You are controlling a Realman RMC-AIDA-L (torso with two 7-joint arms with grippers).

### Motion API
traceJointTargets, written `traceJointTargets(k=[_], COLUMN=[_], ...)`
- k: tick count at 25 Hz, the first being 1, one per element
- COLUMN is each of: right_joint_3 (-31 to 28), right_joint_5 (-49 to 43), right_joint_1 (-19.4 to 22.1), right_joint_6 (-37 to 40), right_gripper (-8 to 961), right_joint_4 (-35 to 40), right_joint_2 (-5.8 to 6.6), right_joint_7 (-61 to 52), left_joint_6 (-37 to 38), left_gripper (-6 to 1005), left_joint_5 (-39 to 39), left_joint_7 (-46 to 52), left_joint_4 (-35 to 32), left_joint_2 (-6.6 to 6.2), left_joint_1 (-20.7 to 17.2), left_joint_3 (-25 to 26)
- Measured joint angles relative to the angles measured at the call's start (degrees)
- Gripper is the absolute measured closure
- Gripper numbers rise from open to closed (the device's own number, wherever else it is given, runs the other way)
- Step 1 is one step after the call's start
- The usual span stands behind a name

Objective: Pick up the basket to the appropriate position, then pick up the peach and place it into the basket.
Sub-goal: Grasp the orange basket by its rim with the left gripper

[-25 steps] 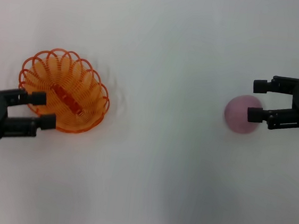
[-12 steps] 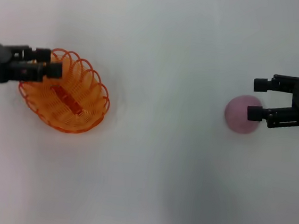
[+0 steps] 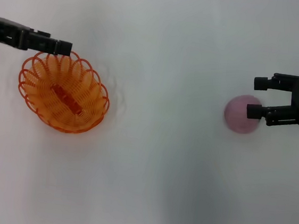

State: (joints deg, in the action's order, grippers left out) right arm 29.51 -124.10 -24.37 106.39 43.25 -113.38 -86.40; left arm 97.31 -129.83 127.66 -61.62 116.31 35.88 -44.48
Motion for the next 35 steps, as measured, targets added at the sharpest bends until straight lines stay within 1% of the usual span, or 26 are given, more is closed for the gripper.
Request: traceJointTargets(k=[4,6,9,10,15,19,27,30,35], right_joint_3=[0.0,0.0,0.0,-0.1,0.0,0.0,-0.2,-0.2,0.0], right_joint_5=[0.0,0.0,0.1,0.1,0.2,0.3,0.3,0.3,0.3], right_joint_1=[0.0,0.0,-0.2,-0.3,-0.4,-0.6,-1.1,-1.3,-1.4], right_joint_6=[0.0,-0.1,-0.1,-0.1,-0.1,-0.1,-0.1,-0.4,-1.4], right_gripper=[-1,-1,-1,-1,-1,-1,-2,-2,-2], right_joint_4=[0.0,0.0,0.0,0.0,0.0,0.0,0.0,0.0,0.0], right_joint_2=[-0.06,-0.07,-0.08,-0.09,-0.12,-0.29,-0.35,-0.35,-0.35], right_joint_7=[0.0,0.0,0.1,0.1,0.1,0.1,0.1,0.0,0.0], left_joint_6=[-3.3,-5.0,-9.6,-11.1,-16.9,-19.8,-23.0,-23.3,-24.3], left_gripper=[158,158,158,158,158,158,159,175,214], left_joint_5=[-8.7,-12.5,-18.3,-20.0,-28.2,-32.0,-33.2,-33.2,-33.3], left_joint_7=[4.7,6.1,8.2,8.9,11.3,11.6,11.2,11.2,11.2], left_joint_4=[-2.7,-4.1,-5.8,-5.9,-4.6,-1.6,5.6,6.3,6.8], left_joint_2=[1.0,1.84,3.34,3.63,5.06,6.22,6.52,6.58,6.71], left_joint_1=[2.7,3.8,4.8,5.0,5.8,6.4,7.6,7.7,7.6], left_joint_3=[-2.2,-3.2,-5.2,-6.0,-10.3,-10.8,-11.4,-12.4,-12.5])
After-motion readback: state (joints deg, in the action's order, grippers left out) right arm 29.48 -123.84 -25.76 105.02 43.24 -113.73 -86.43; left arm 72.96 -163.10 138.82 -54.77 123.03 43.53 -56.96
